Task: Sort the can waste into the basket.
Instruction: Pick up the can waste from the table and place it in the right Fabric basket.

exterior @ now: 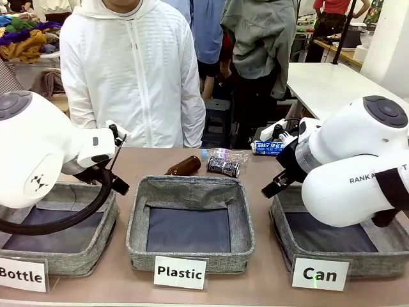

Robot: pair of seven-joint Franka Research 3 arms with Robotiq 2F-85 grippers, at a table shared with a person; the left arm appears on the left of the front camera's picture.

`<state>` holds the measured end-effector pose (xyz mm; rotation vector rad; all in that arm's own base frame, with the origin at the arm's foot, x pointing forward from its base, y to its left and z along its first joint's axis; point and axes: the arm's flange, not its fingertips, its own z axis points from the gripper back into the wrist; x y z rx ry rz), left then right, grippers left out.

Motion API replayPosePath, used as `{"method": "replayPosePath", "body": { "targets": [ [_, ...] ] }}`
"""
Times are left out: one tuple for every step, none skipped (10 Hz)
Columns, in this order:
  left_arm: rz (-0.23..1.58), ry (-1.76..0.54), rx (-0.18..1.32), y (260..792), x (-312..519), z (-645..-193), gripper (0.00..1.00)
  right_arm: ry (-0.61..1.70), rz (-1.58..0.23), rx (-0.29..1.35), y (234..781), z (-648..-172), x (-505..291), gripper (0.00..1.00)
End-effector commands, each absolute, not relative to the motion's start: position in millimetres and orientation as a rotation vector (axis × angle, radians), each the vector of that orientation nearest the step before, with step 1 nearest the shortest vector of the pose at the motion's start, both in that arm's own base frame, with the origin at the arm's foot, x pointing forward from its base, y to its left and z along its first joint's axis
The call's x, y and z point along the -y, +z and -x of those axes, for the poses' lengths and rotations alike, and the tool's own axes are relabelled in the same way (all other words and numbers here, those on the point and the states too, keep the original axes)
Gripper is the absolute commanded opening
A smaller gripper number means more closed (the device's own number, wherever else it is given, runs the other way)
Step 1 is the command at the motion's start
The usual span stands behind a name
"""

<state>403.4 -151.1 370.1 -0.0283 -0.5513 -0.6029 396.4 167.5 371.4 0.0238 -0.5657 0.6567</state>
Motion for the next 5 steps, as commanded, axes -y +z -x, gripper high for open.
{"method": "replayPosePath", "body": {
  "targets": [
    [0.028,-0.603,0.551,370.1,151.2,-403.4,1.0,0.657,-0.024,0.566,371.4,-396.4,-167.4,1.0],
    [0.028,-0.603,0.551,370.1,151.2,-403.4,1.0,0.657,-0.024,0.566,371.4,-396.4,-167.4,1.0],
    [0.028,-0.603,0.551,370.1,151.2,-403.4,1.0,0.657,-0.024,0.566,371.4,-396.4,-167.4,1.0],
    [0.028,-0.603,0.551,370.1,151.2,-403.4,1.0,0.657,-0.024,0.566,371.4,-396.4,-167.4,1.0],
    [0.028,-0.603,0.551,370.1,151.2,-403.4,1.0,0.657,-0.024,0.566,371.4,-396.4,-167.4,1.0]
  ]
}}
